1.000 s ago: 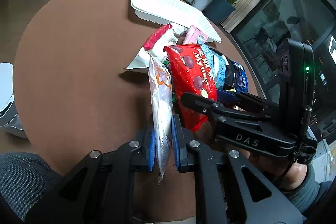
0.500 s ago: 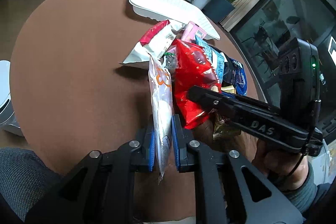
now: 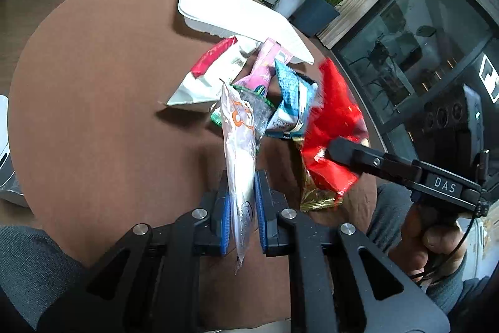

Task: Organize snacks
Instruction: 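Carry both snacks over the white tray and open both tools to drop them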

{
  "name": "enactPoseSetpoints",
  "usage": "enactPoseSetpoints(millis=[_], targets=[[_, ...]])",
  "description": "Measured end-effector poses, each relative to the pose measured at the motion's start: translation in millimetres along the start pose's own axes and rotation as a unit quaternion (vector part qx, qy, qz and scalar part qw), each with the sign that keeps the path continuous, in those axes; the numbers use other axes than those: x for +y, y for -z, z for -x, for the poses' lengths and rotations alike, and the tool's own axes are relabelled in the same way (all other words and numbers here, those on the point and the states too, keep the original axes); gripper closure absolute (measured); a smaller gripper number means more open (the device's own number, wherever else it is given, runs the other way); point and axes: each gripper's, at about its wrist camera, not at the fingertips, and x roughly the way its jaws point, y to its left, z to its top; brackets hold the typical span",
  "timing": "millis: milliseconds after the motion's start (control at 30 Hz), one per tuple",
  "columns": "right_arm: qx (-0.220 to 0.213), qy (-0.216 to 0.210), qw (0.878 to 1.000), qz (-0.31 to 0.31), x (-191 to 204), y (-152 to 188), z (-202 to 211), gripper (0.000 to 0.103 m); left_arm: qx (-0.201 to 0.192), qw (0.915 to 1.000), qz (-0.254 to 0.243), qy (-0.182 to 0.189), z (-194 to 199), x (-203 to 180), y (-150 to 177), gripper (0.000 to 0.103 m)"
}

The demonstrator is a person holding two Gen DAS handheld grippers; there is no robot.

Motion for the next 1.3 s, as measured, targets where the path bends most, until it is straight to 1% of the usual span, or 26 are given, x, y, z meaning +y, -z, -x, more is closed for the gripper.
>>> enactPoseSetpoints(millis=[67,200,300,433,500,600,667,733,800,900,967,1033,1100,1133,1200,1300], targets=[[-0.005,-0.003,1.000,-0.018,-9.8,-2.0,6.6,0.077,-0.004,1.0000,0.001,-0.002,2.1,1.8,-4.2,0.091],[-0.028,0.001,0.999,-0.045,-33.0,-8.8,29.3,0.077,-0.013,0.9999,0.009,-0.003,6.0,7.0,-13.3,0.091],[-0.053,0.018,0.997,-0.058,-52.8,-15.1,49.1,0.077,-0.026,0.9996,0.009,-0.007,13.9,11.0,-27.9,0.091],[-0.094,0.050,0.991,-0.086,-87.6,-38.7,81.3,0.077,-0.049,0.9985,-0.008,-0.023,28.1,14.0,-61.2,0.091],[-0.115,0.065,0.987,-0.092,-100.7,-52.9,93.2,0.077,-0.062,0.9972,-0.025,-0.035,33.9,13.0,-86.2,0.091],[-0.152,0.095,0.979,-0.101,-119.7,-84.2,113.5,0.077,-0.078,0.9948,-0.045,-0.049,37.0,11.0,-122.0,0.091],[-0.167,0.110,0.975,-0.100,-123.9,-106.2,117.0,0.077,-0.083,0.9940,-0.050,-0.050,34.0,11.0,-145.5,0.091],[-0.173,0.115,0.974,-0.088,-120.9,-131.2,113.9,0.077,-0.086,0.9936,-0.052,-0.052,29.1,10.9,-168.5,0.091],[-0.169,0.110,0.977,-0.069,-112.4,-154.2,102.2,0.077,-0.085,0.9930,-0.057,-0.058,19.2,8.9,-191.8,0.091],[-0.151,0.100,0.983,-0.038,-97.0,-186.5,74.9,0.077,-0.072,0.9934,-0.062,-0.063,-1.8,5.5,-220.6,0.091],[-0.129,0.089,0.988,-0.020,-89.2,-207.1,49.4,0.077,-0.063,0.9934,-0.066,-0.070,-18.3,3.7,-236.8,0.091],[-0.108,0.083,0.991,-0.006,-82.7,-219.8,26.3,0.077,-0.048,0.9941,-0.068,-0.070,-39.8,3.0,-249.8,0.091],[-0.083,0.075,0.994,0.010,-77.2,-229.0,-1.3,0.077,-0.042,0.9932,-0.076,-0.077,-60.0,1.7,-259.0,0.091],[-0.070,0.073,0.995,0.012,-74.6,-232.1,-15.8,0.077,-0.036,0.9936,-0.077,-0.075,-70.9,2.1,-263.3,0.091],[-0.048,0.075,0.996,0.017,-75.7,-232.7,-37.2,0.077,-0.025,0.9936,-0.081,-0.074,-94.0,-1.2,-268.5,0.091],[-0.021,0.088,0.996,0.015,-80.1,-232.4,-67.0,0.077,-0.002,0.9921,-0.091,-0.086,-127.2,-2.3,-272.2,0.091]])
